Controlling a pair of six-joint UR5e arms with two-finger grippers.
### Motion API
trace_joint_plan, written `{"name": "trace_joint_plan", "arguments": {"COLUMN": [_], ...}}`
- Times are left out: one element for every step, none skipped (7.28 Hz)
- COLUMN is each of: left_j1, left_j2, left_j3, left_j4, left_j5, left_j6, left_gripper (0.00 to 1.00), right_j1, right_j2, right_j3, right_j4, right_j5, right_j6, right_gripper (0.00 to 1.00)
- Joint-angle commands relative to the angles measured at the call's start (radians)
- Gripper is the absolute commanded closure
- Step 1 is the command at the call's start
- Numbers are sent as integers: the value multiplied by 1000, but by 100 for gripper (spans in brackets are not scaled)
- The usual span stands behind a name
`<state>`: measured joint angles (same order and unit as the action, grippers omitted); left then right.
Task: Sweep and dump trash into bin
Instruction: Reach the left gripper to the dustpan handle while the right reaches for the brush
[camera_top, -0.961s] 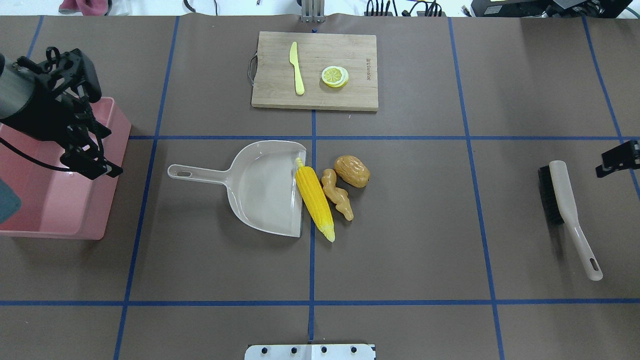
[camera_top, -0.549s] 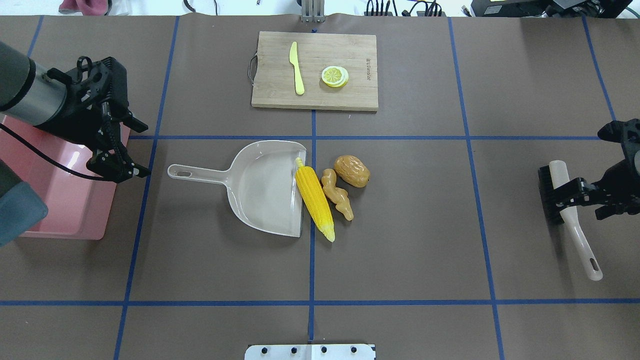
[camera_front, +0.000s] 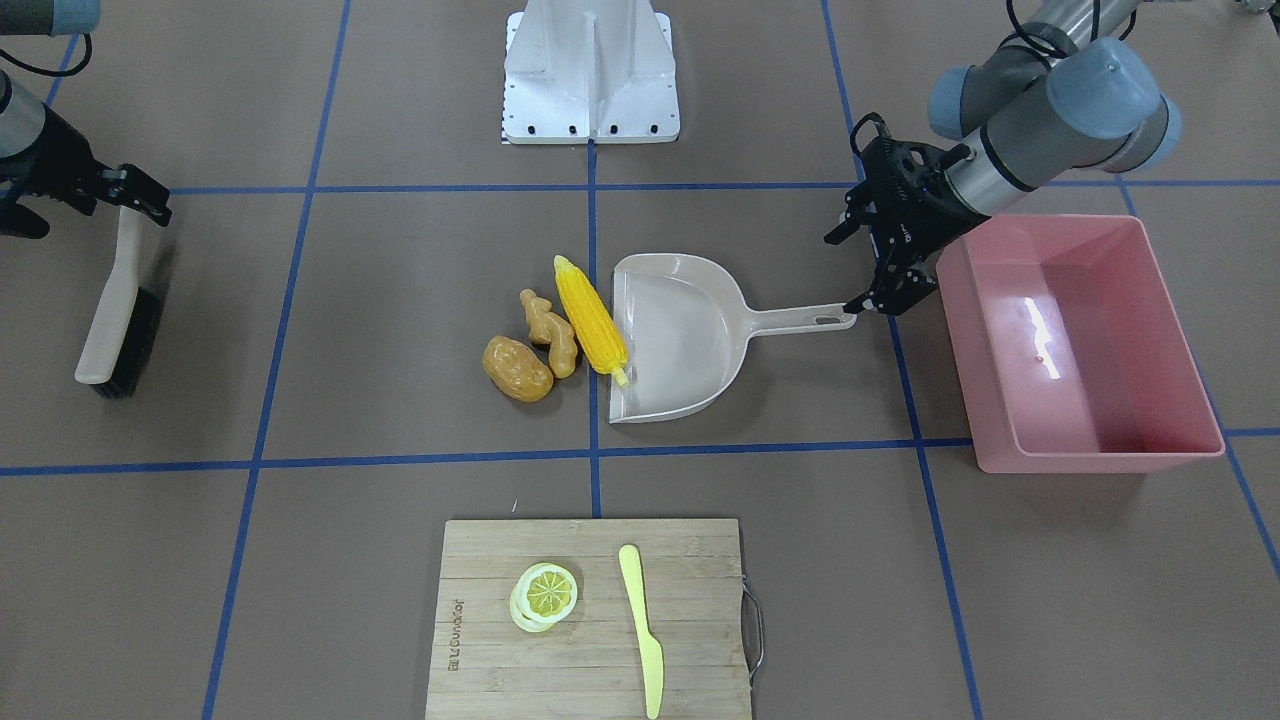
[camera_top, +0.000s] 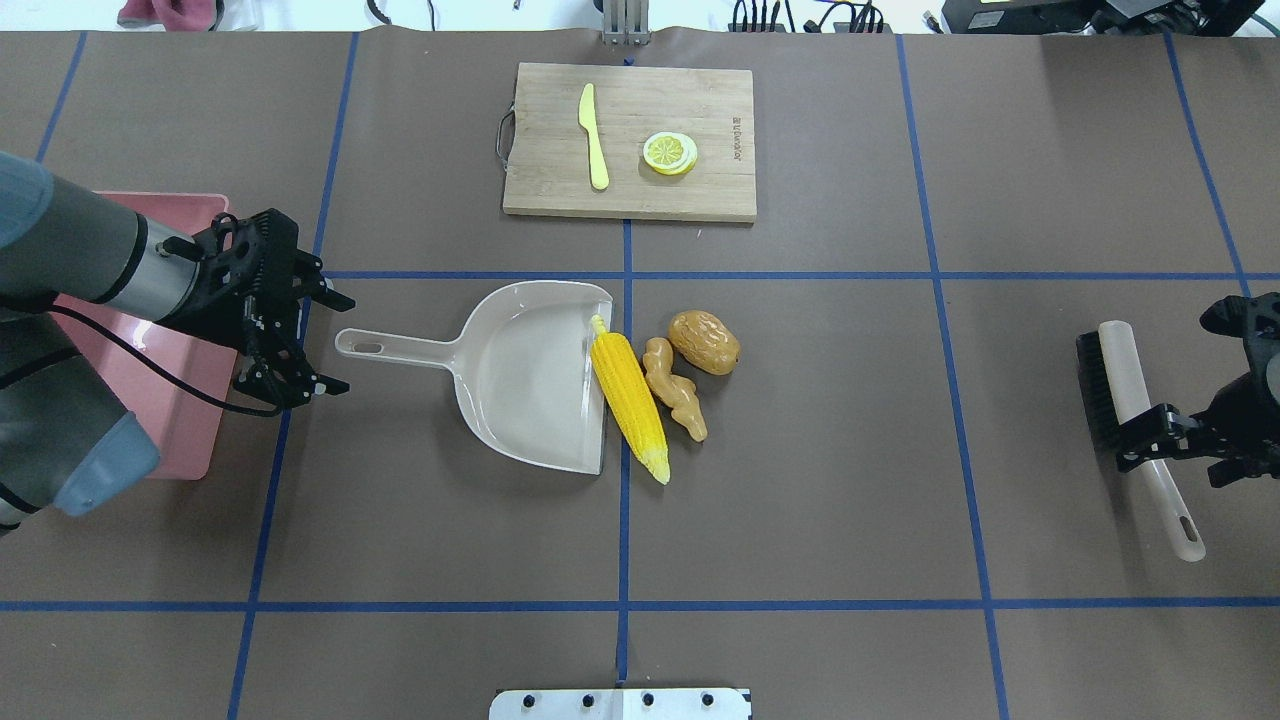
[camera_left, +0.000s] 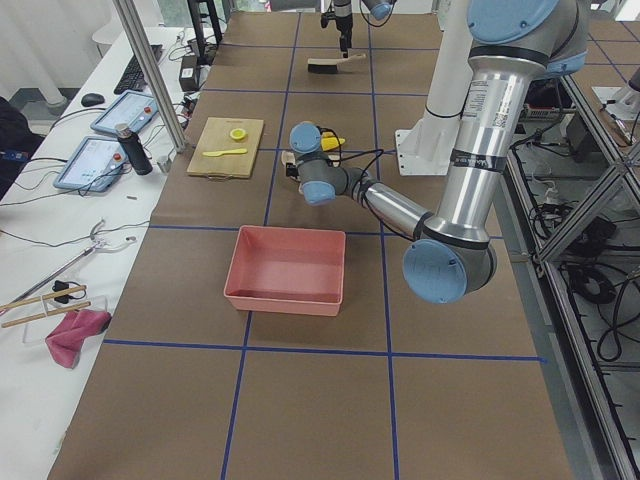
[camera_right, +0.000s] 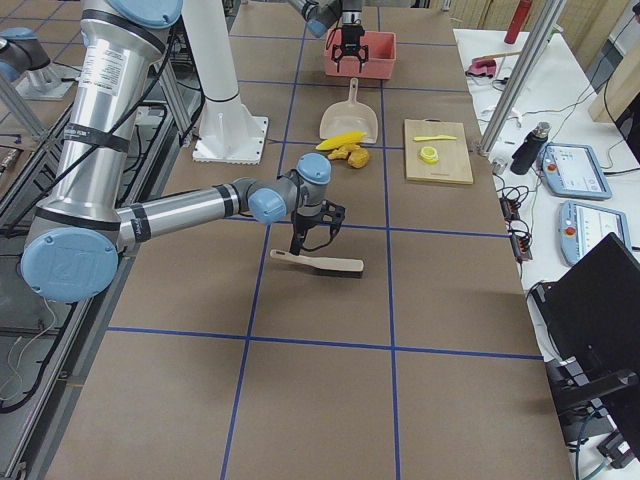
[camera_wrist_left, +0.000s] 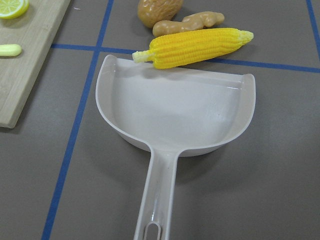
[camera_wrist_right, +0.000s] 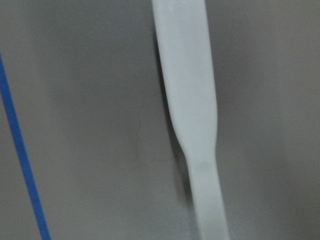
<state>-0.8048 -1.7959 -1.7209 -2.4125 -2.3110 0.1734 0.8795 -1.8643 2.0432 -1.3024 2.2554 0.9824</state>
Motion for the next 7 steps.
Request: {"name": "trace_joint_plan", "arguments": {"left_j1": [13, 12, 12, 13, 15, 16, 18], "left_j2": [-8, -20, -20, -26, -28, -26, -31], "left_j3": [47, 49, 52, 55, 44, 44, 43], "left_j4": [-193, -198, -200, -198, -201, -239, -266], "left_j5": [-2, 4, 21, 62, 58, 42, 38], "left_j6": [-144, -169, -170, -178, -280, -296, -307], "left_gripper": [9, 3, 2, 2, 2, 2, 2], "right_j1": [-11, -17, -34, -72, -88, -91, -99], "right_j2": [-62, -64, -64, -59, -55, -52, -52], "right_j3": [-55, -95, -118, -135, -141, -135, -133], "right_j4": [139, 187, 234, 280, 290, 290, 290], "right_j5": [-1, 6, 6, -3, -4, -2, -2], "right_j6": [10, 15, 51, 106, 119, 121, 121], "right_gripper": [3, 7, 8, 12, 45, 98, 100]}}
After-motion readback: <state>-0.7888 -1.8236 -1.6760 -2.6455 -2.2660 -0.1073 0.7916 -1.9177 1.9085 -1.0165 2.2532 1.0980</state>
